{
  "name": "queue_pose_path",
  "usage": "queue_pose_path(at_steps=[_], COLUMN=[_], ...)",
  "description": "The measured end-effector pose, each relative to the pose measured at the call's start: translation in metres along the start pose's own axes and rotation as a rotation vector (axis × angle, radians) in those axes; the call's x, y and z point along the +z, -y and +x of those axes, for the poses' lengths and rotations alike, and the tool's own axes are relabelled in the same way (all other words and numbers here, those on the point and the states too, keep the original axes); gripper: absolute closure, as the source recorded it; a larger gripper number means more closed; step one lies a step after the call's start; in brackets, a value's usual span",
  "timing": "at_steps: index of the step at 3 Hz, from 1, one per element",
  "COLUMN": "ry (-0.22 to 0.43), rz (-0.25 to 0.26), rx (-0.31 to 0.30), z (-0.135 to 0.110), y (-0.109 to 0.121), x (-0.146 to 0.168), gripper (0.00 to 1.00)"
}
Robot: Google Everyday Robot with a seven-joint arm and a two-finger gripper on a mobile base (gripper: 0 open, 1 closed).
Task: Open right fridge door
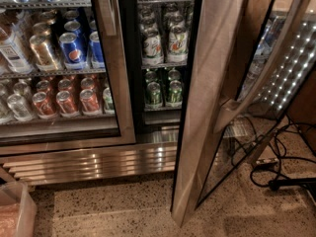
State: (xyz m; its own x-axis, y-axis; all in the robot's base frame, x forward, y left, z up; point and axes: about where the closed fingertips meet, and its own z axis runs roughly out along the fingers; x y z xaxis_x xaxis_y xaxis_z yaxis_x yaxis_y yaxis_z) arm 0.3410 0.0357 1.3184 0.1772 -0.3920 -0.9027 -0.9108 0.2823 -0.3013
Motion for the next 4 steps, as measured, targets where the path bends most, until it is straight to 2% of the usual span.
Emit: queue_pose_path(at_steps=[2,3,4], ry=[0.000,0.000,0.000], rz=[0.000,0.000,0.000], rx=[0.000,0.000,0.000], z=[0.0000,0.0000,0.0000], y=[0.0000,0.0000,0.0000], x=[0.0000,0.0000,0.0000], gripper=[1.00,0.83,0.71])
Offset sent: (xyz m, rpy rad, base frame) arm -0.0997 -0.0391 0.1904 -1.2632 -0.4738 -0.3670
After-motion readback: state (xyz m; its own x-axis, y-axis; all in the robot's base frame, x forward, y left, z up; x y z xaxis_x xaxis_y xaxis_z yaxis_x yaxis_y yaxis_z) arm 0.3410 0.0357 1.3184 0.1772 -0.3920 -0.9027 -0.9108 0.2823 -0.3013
